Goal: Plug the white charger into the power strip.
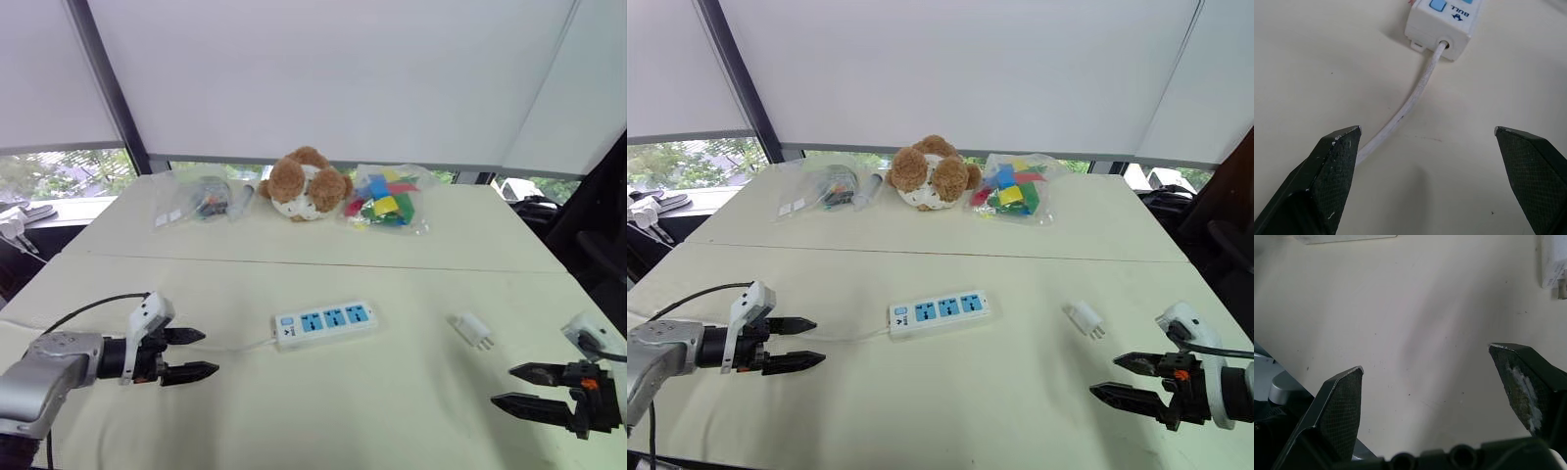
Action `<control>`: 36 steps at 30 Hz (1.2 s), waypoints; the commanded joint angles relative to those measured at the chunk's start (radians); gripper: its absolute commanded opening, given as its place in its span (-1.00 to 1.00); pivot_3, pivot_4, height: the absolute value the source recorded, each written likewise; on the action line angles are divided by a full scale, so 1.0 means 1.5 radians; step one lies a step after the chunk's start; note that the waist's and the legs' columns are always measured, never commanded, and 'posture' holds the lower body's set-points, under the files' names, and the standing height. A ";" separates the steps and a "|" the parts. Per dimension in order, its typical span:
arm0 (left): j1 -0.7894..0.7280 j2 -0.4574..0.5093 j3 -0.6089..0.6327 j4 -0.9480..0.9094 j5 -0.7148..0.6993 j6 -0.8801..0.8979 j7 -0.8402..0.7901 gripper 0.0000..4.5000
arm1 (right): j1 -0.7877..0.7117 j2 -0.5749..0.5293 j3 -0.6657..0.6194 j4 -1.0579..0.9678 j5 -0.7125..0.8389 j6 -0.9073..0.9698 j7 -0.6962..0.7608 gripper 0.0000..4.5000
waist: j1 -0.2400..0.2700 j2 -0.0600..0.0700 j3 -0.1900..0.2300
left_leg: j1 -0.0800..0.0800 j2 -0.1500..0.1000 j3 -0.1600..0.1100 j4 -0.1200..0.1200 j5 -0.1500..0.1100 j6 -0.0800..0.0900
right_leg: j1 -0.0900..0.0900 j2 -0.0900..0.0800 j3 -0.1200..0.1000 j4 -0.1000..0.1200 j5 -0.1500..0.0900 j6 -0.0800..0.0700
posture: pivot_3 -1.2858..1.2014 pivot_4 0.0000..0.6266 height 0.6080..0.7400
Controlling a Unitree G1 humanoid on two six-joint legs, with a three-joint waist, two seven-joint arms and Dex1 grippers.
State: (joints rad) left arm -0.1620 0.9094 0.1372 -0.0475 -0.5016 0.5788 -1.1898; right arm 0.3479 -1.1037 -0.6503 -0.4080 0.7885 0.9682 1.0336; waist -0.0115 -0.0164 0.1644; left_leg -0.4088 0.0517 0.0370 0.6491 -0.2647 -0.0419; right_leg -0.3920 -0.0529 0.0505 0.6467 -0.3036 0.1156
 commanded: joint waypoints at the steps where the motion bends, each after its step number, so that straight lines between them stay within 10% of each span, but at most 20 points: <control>1: -0.012 -0.001 0.014 -0.015 -0.003 -0.008 0.011 1.00 | -0.006 0.001 -0.008 -0.011 -0.003 -0.002 0.006 0.98 | 0.000 0.000 0.000 | 0.000 0.000 0.000 0.000 0.000 0.000 | 0.000 0.000 0.000 0.000 0.000 0.000 | 0.03 -0.52 0.98; 28: -0.054 -0.010 -0.009 0.023 0.029 -0.058 0.012 1.00 | -0.031 0.018 0.027 -0.008 -0.035 -0.024 -0.002 0.98 | 0.001 0.000 0.000 | 0.000 0.000 0.000 0.000 0.000 0.000 | 0.000 0.000 0.000 0.000 0.000 0.000 | 0.03 -0.52 0.98; 36: -0.235 -0.110 -0.149 0.126 0.094 -0.196 -0.088 1.00 | -0.147 0.025 0.092 -0.038 -0.006 -0.016 -0.031 0.98 | 0.004 0.000 0.000 | 0.000 0.000 -0.001 0.004 0.000 0.000 | 0.002 0.001 0.000 0.001 0.000 0.000 | 0.03 -0.52 0.98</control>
State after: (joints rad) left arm -0.4885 0.7587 -0.0612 0.1002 -0.3945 0.3532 -1.2981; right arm 0.1489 -1.0728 -0.5161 -0.4315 0.7560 0.9456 1.0018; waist -0.0056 -0.0163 0.1641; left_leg -0.4092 0.0515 0.0350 0.6545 -0.2647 -0.0419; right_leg -0.3893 -0.0506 0.0505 0.6488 -0.3031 0.1161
